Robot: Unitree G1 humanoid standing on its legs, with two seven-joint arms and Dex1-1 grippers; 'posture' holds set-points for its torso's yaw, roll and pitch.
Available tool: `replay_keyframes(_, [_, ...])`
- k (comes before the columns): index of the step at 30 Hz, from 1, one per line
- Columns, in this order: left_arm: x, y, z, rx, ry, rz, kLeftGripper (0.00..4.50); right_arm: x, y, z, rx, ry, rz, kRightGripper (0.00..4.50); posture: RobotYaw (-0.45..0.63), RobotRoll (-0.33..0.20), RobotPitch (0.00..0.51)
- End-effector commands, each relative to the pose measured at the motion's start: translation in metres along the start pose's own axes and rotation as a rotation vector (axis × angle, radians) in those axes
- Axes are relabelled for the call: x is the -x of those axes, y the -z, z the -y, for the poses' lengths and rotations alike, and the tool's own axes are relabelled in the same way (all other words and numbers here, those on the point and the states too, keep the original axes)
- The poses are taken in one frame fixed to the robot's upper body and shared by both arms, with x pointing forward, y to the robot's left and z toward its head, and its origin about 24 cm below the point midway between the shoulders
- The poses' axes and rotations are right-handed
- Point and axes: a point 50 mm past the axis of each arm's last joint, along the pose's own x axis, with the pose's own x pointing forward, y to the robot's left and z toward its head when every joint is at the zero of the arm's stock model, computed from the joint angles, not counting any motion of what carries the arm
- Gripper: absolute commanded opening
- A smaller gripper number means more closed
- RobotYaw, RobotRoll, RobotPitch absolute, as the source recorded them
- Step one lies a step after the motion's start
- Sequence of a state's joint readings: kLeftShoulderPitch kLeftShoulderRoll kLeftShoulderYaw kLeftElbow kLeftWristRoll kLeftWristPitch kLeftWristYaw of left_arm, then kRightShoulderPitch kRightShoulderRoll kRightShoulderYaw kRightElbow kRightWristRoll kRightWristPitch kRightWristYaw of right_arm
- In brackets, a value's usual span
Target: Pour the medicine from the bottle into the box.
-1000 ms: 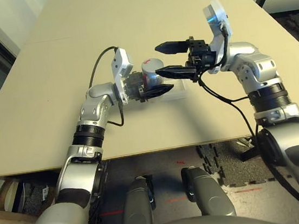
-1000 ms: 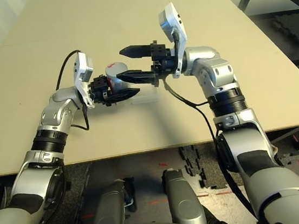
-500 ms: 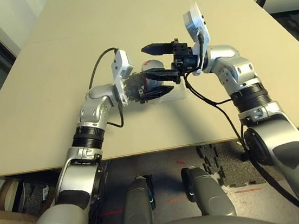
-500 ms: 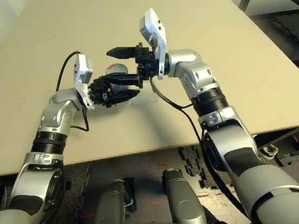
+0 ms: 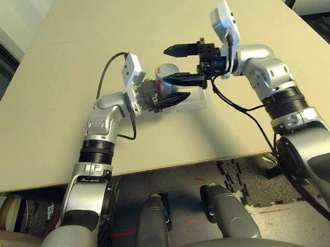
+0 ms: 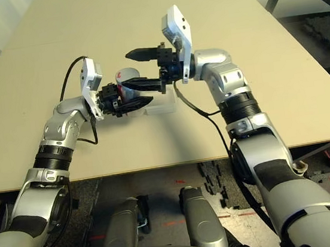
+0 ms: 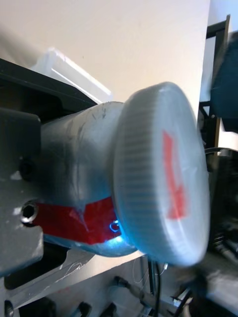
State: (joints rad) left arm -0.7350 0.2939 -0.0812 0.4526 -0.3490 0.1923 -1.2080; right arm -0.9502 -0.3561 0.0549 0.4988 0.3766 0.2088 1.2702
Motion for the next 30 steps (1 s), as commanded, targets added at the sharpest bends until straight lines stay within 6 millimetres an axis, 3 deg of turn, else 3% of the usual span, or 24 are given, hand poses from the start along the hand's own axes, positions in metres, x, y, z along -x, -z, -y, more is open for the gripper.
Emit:
replay_keyframes(1, [-0.002, -0.003, 0.002, -0.023, 0.033, -0.001, 2.85, 0.021, 0.001, 0.003, -0.022, 0.042, -0.02, 4.5, -0.2, 0.0, 0.131])
replay_keyframes(9, [0.001, -0.003, 0.001, -0.026, 0.028, -0.005, 2.85, 0.036, 0.002, 0.001, -0.043, 0.031, -0.041, 4.5, -0.2, 0.0, 0.132])
replay_keyframes(30, [0.002, -0.003, -0.001, -0.029, 0.023, -0.01, 2.85, 0.033, 0.002, 0.0, -0.049, 0.026, -0.028, 4.5, -0.2, 0.0, 0.129])
